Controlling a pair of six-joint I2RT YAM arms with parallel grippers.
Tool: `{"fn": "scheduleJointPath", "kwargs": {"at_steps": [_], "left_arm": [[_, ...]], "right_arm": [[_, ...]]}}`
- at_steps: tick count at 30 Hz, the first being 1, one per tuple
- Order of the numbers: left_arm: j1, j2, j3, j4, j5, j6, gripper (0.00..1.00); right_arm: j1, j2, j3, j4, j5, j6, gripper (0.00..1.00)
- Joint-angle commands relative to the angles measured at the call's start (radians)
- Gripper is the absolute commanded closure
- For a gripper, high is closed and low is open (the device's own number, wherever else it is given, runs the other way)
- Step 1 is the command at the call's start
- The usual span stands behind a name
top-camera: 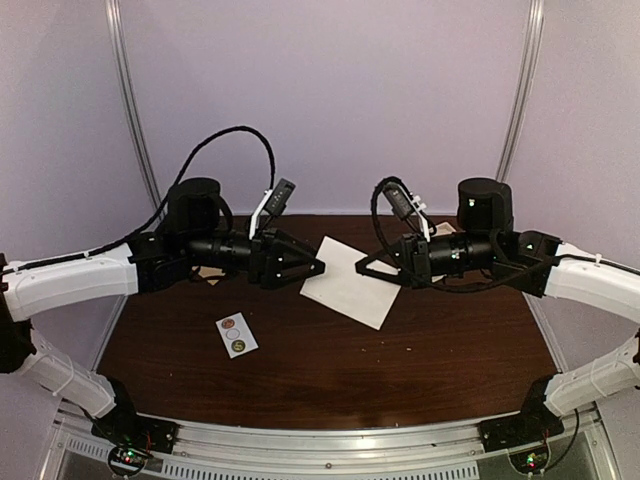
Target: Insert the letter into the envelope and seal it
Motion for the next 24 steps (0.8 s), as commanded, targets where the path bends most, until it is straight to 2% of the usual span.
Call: {"fn": "scheduleJointPath", "kwargs": {"at_steps": [1, 4, 7, 9, 10, 14, 16, 18, 20, 24], "left_arm": [[-0.033, 0.042, 0.07, 0.026, 0.065, 0.005, 0.22], [-0.035, 0.056, 0.077, 0.035, 0.079, 0.002, 0.5], [-0.035, 0.061, 0.071, 0.042, 0.078, -0.003, 0.86], [-0.035, 0.057, 0.062, 0.053, 0.067, -0.014, 1.0], [-0.035, 0.052, 0.053, 0.065, 0.053, -0.023, 1.0], [-0.035, -0.01, -0.033, 0.229, -0.045, -0.107, 1.0], [-0.035, -0.045, -0.086, 0.339, -0.107, -0.147, 1.0], [-0.036, -0.07, -0.129, 0.425, -0.172, -0.174, 1.0], [-0.037, -0.09, -0.162, 0.514, -0.224, -0.198, 1.0], [-0.037, -0.103, -0.212, 0.668, -0.269, -0.239, 1.0]], "right_arm": [[0.013, 0.005, 0.015, 0.012, -0.024, -0.003, 1.0], [0.016, 0.014, 0.024, -0.008, -0.026, -0.015, 1.0], [0.016, 0.014, 0.034, -0.025, -0.017, -0.028, 1.0], [0.016, 0.002, 0.033, -0.018, 0.009, -0.027, 1.0], [0.016, -0.01, 0.027, -0.004, 0.026, -0.021, 0.93], [0.008, -0.083, -0.043, 0.097, 0.157, 0.052, 0.44], [0.003, -0.133, -0.105, 0.188, 0.226, 0.114, 0.26], [0.003, -0.177, -0.17, 0.289, 0.315, 0.182, 0.13], [0.002, -0.21, -0.24, 0.392, 0.388, 0.26, 0.05], [0.008, -0.206, -0.327, 0.567, 0.373, 0.374, 0.0]]}}
